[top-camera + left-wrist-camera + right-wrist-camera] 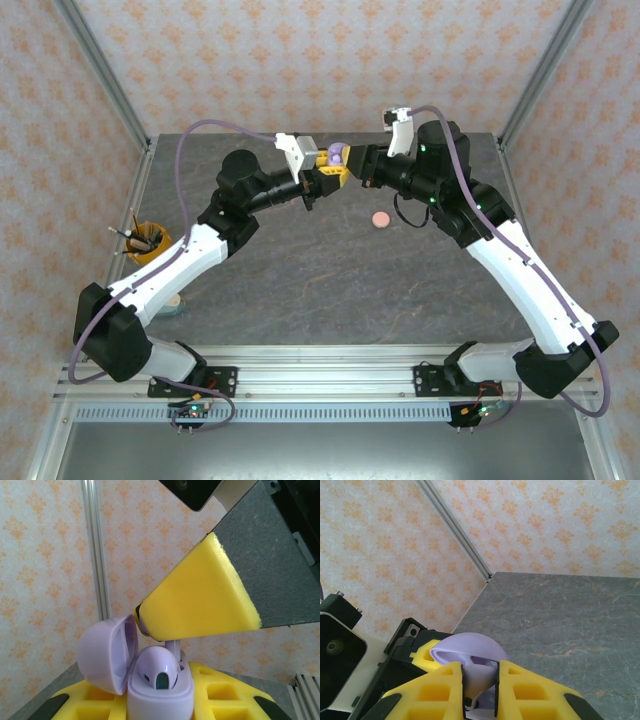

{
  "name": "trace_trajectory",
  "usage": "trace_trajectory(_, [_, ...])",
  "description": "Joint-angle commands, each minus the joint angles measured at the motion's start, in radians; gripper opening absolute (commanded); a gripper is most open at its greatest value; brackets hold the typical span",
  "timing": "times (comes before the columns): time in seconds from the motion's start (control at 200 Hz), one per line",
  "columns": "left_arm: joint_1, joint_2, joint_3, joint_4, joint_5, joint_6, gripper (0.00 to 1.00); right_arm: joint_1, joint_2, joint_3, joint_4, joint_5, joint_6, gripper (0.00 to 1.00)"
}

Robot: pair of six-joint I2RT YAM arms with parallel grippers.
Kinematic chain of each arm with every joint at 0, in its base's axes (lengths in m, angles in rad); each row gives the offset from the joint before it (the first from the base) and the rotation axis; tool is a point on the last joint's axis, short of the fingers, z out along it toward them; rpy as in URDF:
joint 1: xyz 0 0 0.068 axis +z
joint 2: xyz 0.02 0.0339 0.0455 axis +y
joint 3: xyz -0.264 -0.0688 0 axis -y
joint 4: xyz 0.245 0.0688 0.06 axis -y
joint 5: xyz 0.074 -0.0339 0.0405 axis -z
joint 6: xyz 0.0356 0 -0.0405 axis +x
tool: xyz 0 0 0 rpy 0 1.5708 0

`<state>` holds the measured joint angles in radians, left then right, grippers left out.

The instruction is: Insert the wireless bluetooth earbuds into the charging case

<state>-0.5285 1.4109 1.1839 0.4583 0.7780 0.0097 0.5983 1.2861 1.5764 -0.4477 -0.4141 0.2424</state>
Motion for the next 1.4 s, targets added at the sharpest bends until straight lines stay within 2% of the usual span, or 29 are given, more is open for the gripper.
trace_trajectory(0.0, [-0.007, -0.003, 0.027, 0.026, -0.006, 0.022, 0.00, 0.000, -0.009, 0.021, -0.046, 0.019, -0.025, 0.18])
trace_trajectory(0.245, [-0.006, -0.003, 0.020, 0.030, -0.005, 0.018, 0.00, 0.000, -0.015, 0.041, -0.043, 0.036, -0.029, 0.18])
trace_trajectory(0.626, [-0.006, 0.002, 0.022, 0.033, -0.003, 0.012, 0.00, 0.009, 0.070, 0.104, -0.132, -0.129, -0.092, 0.18])
trace_trajectory(0.866, [-0.006, 0.002, 0.018, 0.033, -0.006, 0.012, 0.00, 0.031, 0.116, 0.143, -0.190, -0.119, -0.132, 0.18])
trace_trajectory(1.076, [-0.006, 0.011, 0.019, 0.040, -0.007, 0.003, 0.00, 0.027, 0.112, 0.150, -0.185, -0.008, -0.083, 0.24])
trace_trajectory(1.141, [-0.007, 0.013, 0.015, 0.045, -0.006, -0.006, 0.00, 0.024, 0.112, 0.155, -0.177, 0.020, -0.051, 0.30])
trace_trajectory(1.221, [-0.007, 0.013, 0.005, 0.058, -0.010, -0.014, 0.00, 0.021, 0.110, 0.158, -0.162, 0.029, -0.017, 0.38])
trace_trajectory(1.396, [-0.007, 0.011, -0.018, 0.081, -0.016, -0.032, 0.00, 0.019, 0.108, 0.164, -0.133, 0.032, 0.038, 0.42])
